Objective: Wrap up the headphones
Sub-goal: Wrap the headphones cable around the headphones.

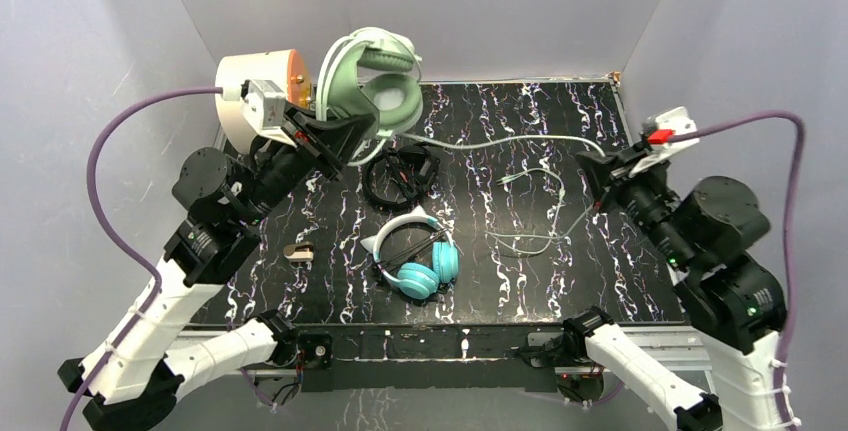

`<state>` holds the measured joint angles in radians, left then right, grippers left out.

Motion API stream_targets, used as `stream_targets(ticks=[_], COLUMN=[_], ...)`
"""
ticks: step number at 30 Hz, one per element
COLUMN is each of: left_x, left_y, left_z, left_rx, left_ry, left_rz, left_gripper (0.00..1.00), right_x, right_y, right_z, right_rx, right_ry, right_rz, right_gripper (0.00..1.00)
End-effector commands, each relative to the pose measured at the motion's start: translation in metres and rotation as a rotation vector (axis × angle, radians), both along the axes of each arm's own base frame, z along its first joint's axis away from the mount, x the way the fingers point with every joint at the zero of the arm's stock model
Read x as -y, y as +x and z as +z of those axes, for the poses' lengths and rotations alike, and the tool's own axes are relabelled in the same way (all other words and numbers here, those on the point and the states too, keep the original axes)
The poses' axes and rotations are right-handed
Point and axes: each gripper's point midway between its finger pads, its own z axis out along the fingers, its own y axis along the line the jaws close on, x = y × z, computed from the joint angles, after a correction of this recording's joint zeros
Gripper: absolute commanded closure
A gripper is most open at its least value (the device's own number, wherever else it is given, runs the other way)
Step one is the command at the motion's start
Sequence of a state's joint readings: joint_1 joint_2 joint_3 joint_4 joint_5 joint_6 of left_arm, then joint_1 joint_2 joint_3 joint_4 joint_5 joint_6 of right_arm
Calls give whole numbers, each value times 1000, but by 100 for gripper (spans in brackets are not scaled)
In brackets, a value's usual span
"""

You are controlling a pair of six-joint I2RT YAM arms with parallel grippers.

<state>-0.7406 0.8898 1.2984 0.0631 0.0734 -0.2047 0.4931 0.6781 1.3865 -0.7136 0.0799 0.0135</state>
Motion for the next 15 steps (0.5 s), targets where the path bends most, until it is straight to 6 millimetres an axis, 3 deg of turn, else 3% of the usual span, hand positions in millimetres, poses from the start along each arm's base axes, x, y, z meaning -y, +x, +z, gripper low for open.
stream_targets(ticks=[1,3,7,9,12,15], left_x=[-11,-17,-38,-44,-45,-29], left_y=[-4,3,22,34,50,53], left_z=[-12,-15,-1,0,-9,-22], left_rx=[-67,-96,-116,-120,-159,-170], left_ry=[-16,-103,-319,-321,-286,-179], left_rz=[26,64,186,256,327,293], left_gripper=[100,100,100,100,100,100], right_x=[-8,-31,-65,-65,-57,-44], right_y=[-17,-34,-77,-94,-120,-117], right_z=[52,61,43,45,71,93], right_rx=[157,201,194,223,329,360], right_ry=[-18,-32,-90,-75,-35,-19], right_rz=[110,277,609,658,684,586], right_gripper=[100,100,100,100,100,100])
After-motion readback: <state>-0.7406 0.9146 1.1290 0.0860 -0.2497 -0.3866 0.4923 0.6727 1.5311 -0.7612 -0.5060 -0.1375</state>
